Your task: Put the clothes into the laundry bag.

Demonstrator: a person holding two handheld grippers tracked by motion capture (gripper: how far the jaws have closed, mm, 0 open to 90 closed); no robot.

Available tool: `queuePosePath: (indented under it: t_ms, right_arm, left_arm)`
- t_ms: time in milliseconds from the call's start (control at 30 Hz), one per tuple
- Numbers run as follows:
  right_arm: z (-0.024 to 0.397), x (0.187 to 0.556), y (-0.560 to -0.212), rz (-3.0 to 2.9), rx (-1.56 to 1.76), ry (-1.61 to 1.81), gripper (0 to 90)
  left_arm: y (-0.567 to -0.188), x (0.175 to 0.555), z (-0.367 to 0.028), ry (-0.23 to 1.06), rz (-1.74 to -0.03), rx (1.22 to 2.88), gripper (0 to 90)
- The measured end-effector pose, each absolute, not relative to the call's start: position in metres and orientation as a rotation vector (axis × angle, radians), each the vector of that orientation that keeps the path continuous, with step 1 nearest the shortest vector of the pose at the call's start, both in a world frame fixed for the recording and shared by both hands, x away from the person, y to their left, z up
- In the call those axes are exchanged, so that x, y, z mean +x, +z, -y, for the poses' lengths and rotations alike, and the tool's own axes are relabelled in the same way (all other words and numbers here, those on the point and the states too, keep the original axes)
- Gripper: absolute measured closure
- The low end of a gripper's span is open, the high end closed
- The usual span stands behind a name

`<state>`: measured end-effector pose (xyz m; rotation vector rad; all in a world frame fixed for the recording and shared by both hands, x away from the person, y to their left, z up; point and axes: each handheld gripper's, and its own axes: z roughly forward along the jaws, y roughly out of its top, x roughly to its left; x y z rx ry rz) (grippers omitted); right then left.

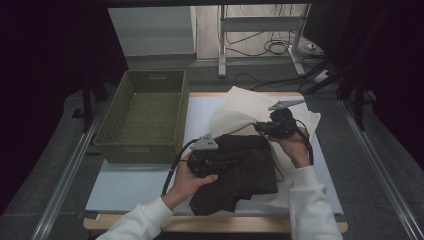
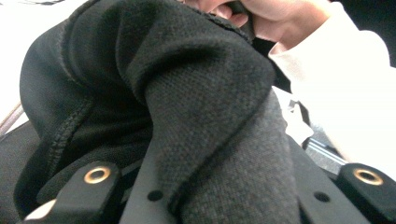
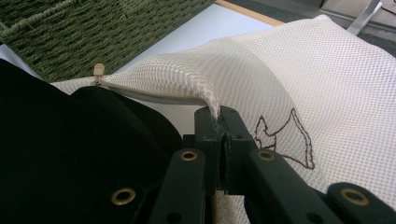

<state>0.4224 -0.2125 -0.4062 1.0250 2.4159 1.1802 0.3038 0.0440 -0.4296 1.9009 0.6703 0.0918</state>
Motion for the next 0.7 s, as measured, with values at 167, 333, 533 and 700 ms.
queuePosePath:
  t_ms: [167,333,533,700]
  right_arm:
    - [0.213,0.421,-0.404,-2.412,1.017,1.189,87.2]
    - [0.213,0.419,-0.401,-2.416,1.008,1.203,87.2]
    - [0.213,0.418,-0.4,-2.418,1.006,1.209,87.2]
    - [0.213,0.418,-0.4,-2.422,1.005,1.209,87.2]
  left_arm:
    - [-0.434,0.309,-0.04,0.115,-0.701,1.926,78.1]
    - [-0.438,0.316,-0.037,0.114,-0.734,1.93,78.1]
    - [-0.441,0.321,-0.033,0.124,-0.743,1.934,78.0]
    - [-0.441,0.324,-0.031,0.127,-0.745,1.937,78.0]
